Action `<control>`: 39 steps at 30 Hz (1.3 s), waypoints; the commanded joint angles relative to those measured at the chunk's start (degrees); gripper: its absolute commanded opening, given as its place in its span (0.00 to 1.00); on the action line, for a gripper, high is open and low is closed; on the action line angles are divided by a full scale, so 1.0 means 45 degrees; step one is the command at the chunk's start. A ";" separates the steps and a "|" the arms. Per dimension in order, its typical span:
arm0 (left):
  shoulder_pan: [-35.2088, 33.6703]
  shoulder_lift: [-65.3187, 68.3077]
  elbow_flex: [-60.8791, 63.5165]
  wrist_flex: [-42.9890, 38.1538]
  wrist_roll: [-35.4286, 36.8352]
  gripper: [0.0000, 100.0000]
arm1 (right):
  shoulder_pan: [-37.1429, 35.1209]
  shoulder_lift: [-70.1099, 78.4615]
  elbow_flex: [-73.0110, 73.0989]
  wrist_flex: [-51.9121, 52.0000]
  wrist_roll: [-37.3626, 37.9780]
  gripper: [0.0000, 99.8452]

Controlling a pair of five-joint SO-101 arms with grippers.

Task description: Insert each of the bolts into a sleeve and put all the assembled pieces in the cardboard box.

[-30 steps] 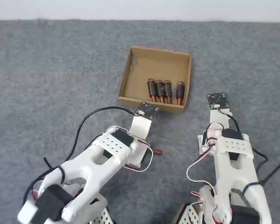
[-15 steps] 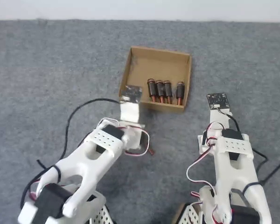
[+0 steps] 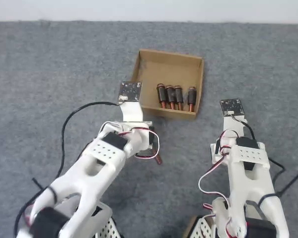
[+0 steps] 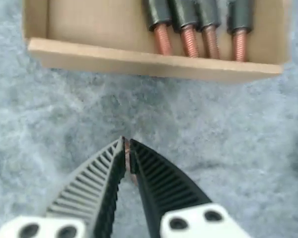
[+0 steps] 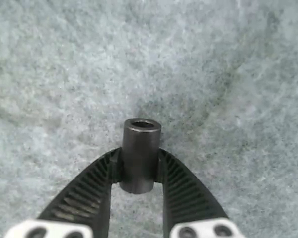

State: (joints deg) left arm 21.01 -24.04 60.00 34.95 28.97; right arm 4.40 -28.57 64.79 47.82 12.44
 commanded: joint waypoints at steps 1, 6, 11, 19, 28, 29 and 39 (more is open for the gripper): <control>0.0059 -0.1836 -0.0186 0.1270 0.0703 0.04 | 0.0029 -0.0479 -0.0059 -0.0107 0.0176 0.01; 0.0586 -0.1817 0.0694 0.0996 0.3087 0.16 | 0.0029 -0.0479 -0.0059 -0.0107 0.0137 0.01; 0.0645 -0.1817 0.1045 0.0567 0.3985 0.10 | 0.0029 -0.0479 -0.0059 -0.0107 0.0137 0.01; 0.0645 -0.1094 0.0967 0.0508 0.3985 0.06 | 0.0029 -0.0479 -0.0059 -0.0107 0.0117 0.01; 0.0567 0.3243 -0.0928 0.0000 0.3985 0.06 | 0.0029 -0.0479 -0.0059 -0.0107 0.0117 0.01; 0.0547 0.3438 -0.1104 0.0098 0.3985 0.06 | 0.0029 -0.0479 -0.0059 -0.0107 0.0117 0.01; 0.0567 0.2911 -0.1495 0.0449 0.3985 0.06 | 0.0029 -0.0479 -0.0059 -0.0107 0.0117 0.01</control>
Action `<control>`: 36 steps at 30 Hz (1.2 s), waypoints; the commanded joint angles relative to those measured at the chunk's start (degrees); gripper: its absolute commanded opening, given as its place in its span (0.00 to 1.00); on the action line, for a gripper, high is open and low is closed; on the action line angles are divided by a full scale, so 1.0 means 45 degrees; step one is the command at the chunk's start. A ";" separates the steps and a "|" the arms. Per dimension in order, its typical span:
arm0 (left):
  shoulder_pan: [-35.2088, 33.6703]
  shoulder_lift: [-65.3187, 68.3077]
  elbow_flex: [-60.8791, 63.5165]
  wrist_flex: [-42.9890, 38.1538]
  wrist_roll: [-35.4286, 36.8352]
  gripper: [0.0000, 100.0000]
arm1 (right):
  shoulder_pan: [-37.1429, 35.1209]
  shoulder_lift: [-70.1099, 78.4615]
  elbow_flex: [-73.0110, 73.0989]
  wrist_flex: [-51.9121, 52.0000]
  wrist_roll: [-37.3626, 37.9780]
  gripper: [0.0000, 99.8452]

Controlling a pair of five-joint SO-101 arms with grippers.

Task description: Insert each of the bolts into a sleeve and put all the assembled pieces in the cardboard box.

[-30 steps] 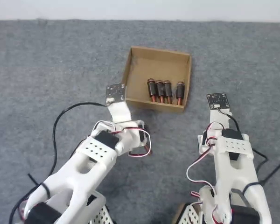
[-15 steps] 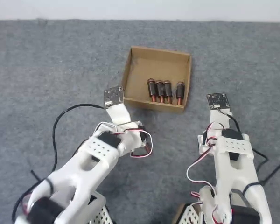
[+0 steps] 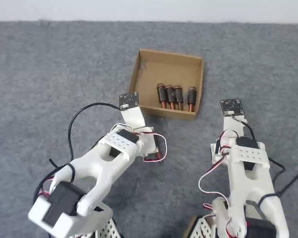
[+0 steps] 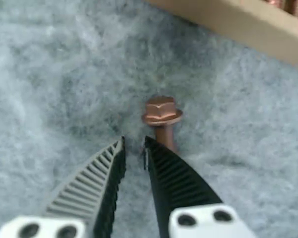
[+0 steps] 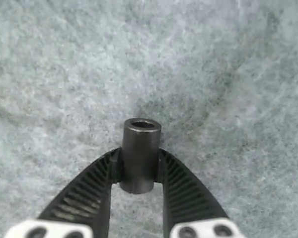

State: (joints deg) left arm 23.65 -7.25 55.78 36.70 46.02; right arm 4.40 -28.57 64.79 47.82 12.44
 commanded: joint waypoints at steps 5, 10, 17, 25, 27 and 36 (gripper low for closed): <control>0.0098 -0.3712 0.0400 0.0313 0.0195 0.06 | 0.0029 -0.0479 -0.0059 -0.0107 0.0117 0.01; 0.0078 -0.5118 0.1573 -0.0508 0.0195 0.06 | 0.0029 -0.0479 -0.0059 -0.0107 0.0117 0.01; 0.0078 -0.3575 0.1065 -0.0840 0.0195 0.06 | 0.0029 -0.0479 -0.0039 -0.0107 0.0117 0.01; -0.0020 -0.0801 -0.0557 -0.0840 0.0195 0.06 | 0.0029 -0.0479 0.0059 -0.0107 0.0176 0.01; -0.0020 -0.0313 -0.0908 -0.0840 0.0195 0.06 | 0.0029 -0.0479 0.0059 -0.0107 0.0195 0.01; -0.0039 0.1661 -0.2413 -0.0195 0.0234 0.06 | 0.0029 -0.0479 0.0078 -0.0107 0.0215 0.01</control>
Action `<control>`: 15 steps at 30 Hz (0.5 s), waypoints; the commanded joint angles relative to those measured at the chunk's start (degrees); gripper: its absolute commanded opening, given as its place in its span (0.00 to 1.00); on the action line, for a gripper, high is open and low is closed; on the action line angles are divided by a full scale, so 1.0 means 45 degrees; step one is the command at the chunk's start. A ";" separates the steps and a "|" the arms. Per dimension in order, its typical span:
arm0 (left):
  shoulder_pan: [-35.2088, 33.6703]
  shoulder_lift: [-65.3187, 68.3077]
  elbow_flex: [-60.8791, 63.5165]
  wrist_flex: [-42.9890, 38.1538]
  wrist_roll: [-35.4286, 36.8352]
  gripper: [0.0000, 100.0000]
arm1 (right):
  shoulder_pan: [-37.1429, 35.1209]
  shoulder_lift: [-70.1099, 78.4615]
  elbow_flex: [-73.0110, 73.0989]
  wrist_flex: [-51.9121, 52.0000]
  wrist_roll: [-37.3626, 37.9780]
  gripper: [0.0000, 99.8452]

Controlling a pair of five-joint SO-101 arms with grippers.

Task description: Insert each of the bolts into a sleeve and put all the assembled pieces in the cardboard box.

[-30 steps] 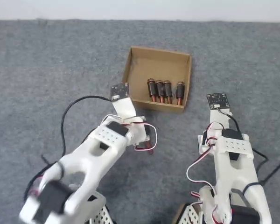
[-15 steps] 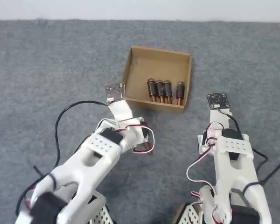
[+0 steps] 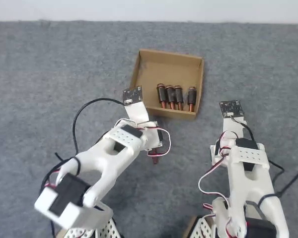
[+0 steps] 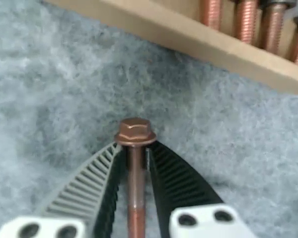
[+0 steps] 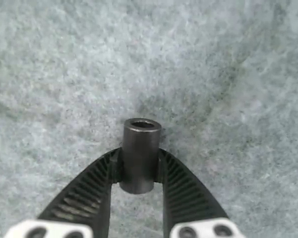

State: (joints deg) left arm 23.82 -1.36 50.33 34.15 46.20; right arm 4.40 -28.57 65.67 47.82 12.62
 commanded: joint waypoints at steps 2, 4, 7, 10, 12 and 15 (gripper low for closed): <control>-0.0293 0.0684 -0.1670 0.0821 0.0195 0.06 | 0.0029 -0.0479 -0.0117 -0.0107 0.0176 0.01; -0.0430 0.0996 -0.2002 0.1114 0.0195 0.06 | 0.0029 -0.0479 -0.0117 -0.0107 0.0176 0.01; -0.0391 0.1231 -0.2276 0.1368 0.0195 0.06 | 0.0029 -0.0479 -0.0117 -0.0107 0.0176 0.01; -0.0391 0.1270 -0.2335 0.1446 0.0156 0.02 | 0.0010 -0.0479 -0.0117 -0.0127 0.0176 0.01; -0.0391 0.1270 -0.2335 0.1446 0.0117 0.01 | 0.0010 -0.0479 -0.0117 -0.0127 0.0176 0.01; -0.0371 0.1250 -0.2335 0.1465 -0.0586 0.01 | 0.0010 -0.0479 -0.0117 -0.0186 0.0176 0.01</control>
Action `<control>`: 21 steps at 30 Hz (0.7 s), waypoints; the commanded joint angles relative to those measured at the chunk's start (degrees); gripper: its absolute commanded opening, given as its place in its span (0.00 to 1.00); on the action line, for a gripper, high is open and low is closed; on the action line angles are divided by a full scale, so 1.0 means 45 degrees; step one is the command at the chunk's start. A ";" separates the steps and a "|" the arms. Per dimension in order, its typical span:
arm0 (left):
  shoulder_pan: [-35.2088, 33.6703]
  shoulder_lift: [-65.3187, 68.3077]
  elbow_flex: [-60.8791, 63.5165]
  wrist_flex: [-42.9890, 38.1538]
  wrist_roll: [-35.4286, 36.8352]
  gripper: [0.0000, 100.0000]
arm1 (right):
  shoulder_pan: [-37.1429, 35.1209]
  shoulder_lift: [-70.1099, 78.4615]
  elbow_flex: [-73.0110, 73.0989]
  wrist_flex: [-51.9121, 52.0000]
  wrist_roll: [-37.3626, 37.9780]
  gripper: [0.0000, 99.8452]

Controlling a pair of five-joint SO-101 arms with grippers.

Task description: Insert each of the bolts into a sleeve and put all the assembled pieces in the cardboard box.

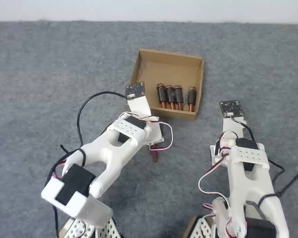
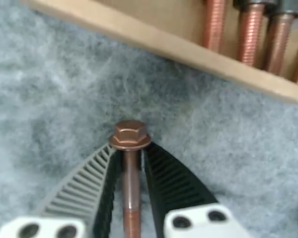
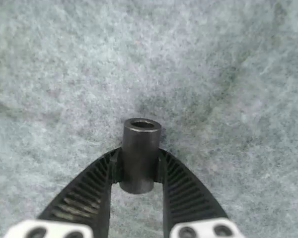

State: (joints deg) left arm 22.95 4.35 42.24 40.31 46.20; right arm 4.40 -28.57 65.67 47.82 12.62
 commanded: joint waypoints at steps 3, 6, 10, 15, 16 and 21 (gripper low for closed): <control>-0.0176 -0.0391 -0.0479 0.0449 -0.1211 0.01 | 0.0010 -0.0479 -0.0117 -0.0225 0.0176 0.01; -0.0274 -0.1328 -0.0244 0.1172 -0.2911 0.01 | 0.0010 -0.0479 -0.0117 -0.0225 0.0176 0.01; -0.0469 -0.2911 0.0557 0.1250 -0.5919 0.01 | 0.0010 -0.0479 -0.0117 -0.0244 0.0176 0.01; -0.1875 -0.4591 0.1416 0.1250 -0.7267 0.01 | -0.0010 -0.0479 -0.0117 -0.0244 0.0137 0.01; -0.2168 -0.4864 0.1631 0.1250 -0.7267 0.01 | -0.0088 -0.0479 -0.0117 -0.0244 0.0117 0.01; -0.3516 -0.6310 0.2628 0.1250 -0.7306 0.01 | -0.0908 -0.0498 -0.0117 -0.0264 0.0078 0.01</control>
State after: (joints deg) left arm 11.43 -16.48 52.62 45.76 14.11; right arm 2.20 -28.57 65.67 47.47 12.62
